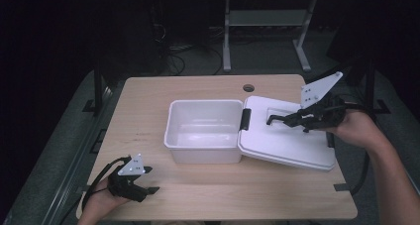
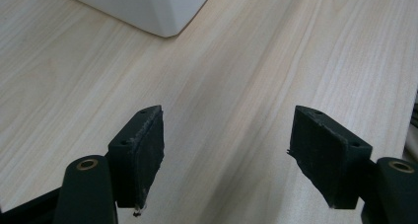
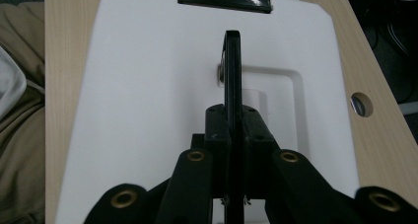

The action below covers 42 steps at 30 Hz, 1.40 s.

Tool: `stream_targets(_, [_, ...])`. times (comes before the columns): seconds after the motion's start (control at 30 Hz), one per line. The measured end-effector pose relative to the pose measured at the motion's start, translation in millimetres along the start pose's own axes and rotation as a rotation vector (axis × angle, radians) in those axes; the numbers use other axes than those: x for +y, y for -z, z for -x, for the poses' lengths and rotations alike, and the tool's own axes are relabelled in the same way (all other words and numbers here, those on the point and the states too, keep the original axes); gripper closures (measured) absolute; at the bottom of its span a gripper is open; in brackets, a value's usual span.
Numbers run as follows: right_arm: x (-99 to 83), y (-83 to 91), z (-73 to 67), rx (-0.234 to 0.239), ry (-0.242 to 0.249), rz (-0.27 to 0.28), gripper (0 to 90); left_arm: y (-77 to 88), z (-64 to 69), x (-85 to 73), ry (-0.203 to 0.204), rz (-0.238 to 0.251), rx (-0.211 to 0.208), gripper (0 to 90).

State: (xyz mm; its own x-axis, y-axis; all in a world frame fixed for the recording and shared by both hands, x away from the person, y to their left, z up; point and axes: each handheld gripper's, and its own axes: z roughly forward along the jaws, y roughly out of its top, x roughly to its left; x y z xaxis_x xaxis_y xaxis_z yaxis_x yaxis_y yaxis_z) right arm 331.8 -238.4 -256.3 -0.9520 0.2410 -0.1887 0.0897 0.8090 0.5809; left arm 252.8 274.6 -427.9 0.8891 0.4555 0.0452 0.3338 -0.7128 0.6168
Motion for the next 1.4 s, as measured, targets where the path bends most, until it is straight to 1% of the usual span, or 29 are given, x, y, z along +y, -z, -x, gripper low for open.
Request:
stream_targets(0.23, [10.6,-6.6,1.3,0.006,0.012,0.007,83.8,0.4,-0.1,-0.4,0.000,-0.002,0.000,28.8])
stream_targets(0.33, [16.3,-10.2,2.4,0.008,0.025,0.009,83.8,-0.4,0.2,-0.7,0.000,-0.004,0.002,28.2])
stream_targets(0.57, [21.7,-14.6,3.8,0.014,0.026,0.013,83.8,-0.6,0.4,-1.7,0.006,-0.007,0.001,27.8])
stream_targets(0.7, [25.0,-16.5,4.0,0.016,0.027,0.011,83.8,-1.3,0.5,-1.8,0.003,-0.009,0.000,27.4])
stream_targets(0.77, [28.5,-17.7,3.5,0.021,0.029,0.010,83.8,-1.3,0.6,-1.4,0.004,-0.012,-0.005,27.6])
stream_targets(1.0, [37.4,-21.3,4.2,0.035,0.033,0.022,83.8,-1.3,1.1,-1.3,0.004,-0.014,-0.004,27.5])
stream_targets(1.17, [44.6,-27.1,5.3,0.046,0.037,0.006,83.8,-1.6,0.5,-2.7,0.008,-0.011,-0.004,26.9])
stream_targets(1.4, [53.3,-37.6,6.0,0.064,0.042,0.002,83.8,-0.1,1.2,-3.2,0.007,-0.009,0.000,26.9])
